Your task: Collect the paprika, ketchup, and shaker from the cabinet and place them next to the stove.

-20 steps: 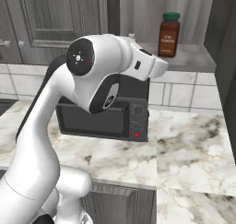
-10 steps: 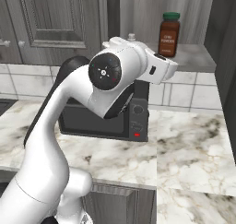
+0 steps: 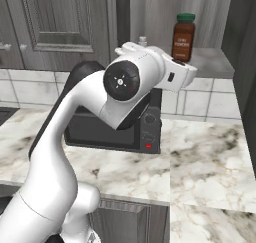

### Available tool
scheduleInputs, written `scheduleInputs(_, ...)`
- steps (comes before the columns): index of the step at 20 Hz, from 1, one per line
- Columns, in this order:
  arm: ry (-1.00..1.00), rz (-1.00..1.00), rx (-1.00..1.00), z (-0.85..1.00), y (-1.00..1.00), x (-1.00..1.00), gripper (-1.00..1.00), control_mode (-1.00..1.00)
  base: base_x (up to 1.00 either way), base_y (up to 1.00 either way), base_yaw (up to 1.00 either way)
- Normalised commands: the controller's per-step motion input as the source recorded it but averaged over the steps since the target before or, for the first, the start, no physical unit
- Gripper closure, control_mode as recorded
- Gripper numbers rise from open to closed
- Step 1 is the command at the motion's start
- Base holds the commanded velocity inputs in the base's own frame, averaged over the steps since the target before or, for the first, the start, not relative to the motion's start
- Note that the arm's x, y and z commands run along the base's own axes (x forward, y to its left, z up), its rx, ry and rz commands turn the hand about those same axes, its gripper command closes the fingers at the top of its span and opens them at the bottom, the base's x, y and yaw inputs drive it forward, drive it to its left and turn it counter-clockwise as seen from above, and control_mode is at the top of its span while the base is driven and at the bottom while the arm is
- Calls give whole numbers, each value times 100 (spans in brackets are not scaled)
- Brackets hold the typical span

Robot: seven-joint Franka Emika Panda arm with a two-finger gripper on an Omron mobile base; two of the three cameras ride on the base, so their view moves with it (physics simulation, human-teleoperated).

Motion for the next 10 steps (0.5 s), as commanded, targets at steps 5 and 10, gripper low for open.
scheduleInputs(5, 1, 2, -1, 18, 1, 15, -100, -100, 0, 0, 0)
scheduleInputs(10, 0, 2, -5, 32, 12, 20, -100, -100, 0, 0, 0)
